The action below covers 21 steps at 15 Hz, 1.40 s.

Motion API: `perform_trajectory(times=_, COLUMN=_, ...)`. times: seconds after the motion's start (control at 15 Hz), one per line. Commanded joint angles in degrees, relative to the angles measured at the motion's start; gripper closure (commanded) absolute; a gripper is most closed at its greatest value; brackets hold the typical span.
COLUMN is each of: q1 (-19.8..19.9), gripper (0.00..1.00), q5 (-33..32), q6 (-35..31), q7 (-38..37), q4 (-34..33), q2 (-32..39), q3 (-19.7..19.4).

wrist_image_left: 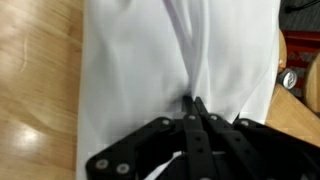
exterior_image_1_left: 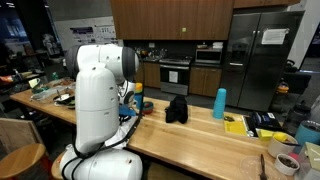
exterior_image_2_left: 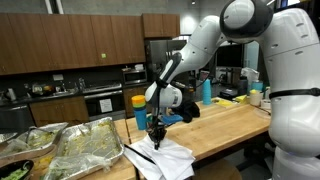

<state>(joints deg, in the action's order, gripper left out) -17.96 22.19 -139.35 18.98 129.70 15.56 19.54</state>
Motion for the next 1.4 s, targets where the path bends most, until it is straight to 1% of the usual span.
perform_trajectory(times=0.0, q1=1.8, gripper=1.0, q5=-1.9, q6=-5.5, q7=0.2, q4=-0.4, q2=1.7, q3=0.3)
perform_trajectory(times=0.27, q1=4.8, gripper=1.0, q5=-1.8, q6=-11.1, q7=0.4, q4=-0.4, q2=1.6, q3=0.0)
perform_trajectory(times=0.6, q1=9.3, gripper=1.0, q5=0.2, q6=-14.9, q7=1.4, q4=-0.9, q2=1.0, q3=0.7)
perform_trajectory(times=0.8, q1=11.6, gripper=1.0, q5=1.5, q6=-15.4, q7=2.6, q4=-1.3, q2=0.5, q3=1.3)
perform_trajectory(times=1.13, q1=14.3, gripper=1.0, q5=4.8, q6=-15.0, q7=4.4, q4=-1.3, q2=-1.1, q3=2.2)
perform_trajectory(times=1.33, q1=16.2, gripper=1.0, q5=8.8, q6=-15.1, q7=6.1, q4=0.3, q2=-4.1, q3=2.3)
